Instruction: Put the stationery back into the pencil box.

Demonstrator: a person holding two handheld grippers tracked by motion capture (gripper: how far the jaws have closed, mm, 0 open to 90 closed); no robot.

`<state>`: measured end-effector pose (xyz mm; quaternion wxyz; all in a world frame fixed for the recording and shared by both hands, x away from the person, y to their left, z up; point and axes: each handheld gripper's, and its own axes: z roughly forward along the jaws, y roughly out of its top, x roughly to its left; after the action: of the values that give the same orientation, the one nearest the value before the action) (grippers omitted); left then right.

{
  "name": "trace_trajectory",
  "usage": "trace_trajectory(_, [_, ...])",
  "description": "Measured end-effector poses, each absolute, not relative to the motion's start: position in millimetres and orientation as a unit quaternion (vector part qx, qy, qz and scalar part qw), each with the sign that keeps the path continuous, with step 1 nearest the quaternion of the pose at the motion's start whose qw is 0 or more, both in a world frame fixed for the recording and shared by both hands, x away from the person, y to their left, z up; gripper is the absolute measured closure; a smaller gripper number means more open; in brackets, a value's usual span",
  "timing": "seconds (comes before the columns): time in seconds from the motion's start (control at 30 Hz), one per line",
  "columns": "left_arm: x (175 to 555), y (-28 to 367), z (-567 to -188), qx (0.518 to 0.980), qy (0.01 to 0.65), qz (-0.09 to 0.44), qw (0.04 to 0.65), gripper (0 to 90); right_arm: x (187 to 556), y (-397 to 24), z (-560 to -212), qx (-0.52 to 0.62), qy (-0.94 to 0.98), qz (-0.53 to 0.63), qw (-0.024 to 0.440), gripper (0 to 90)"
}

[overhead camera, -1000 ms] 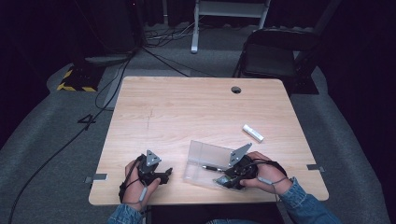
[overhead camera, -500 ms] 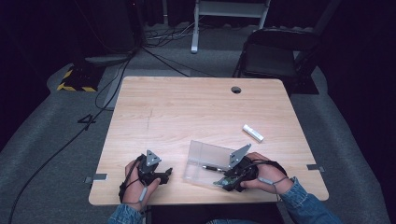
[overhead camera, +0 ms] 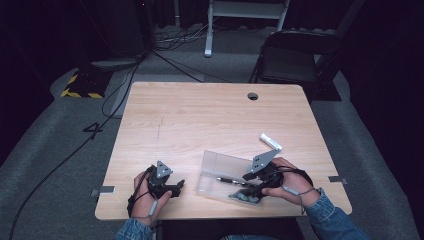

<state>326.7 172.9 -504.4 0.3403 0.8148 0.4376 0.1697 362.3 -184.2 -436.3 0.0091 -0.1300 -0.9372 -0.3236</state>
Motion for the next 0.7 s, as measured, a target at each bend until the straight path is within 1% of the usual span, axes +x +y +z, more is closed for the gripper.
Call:
trace_trajectory(0.57, [323.8,173.8,-504.5,0.813,0.441,0.169,0.342,22.0,372.9,-210.1,-401.3,-0.177,-0.901,-0.393,-0.052,43.4])
trace_trajectory(0.7, [323.9,174.2,-504.4,0.813,0.44,0.169,0.341,22.0,378.3,-221.6,-394.5,-0.205,-0.887,-0.408,-0.074,43.4])
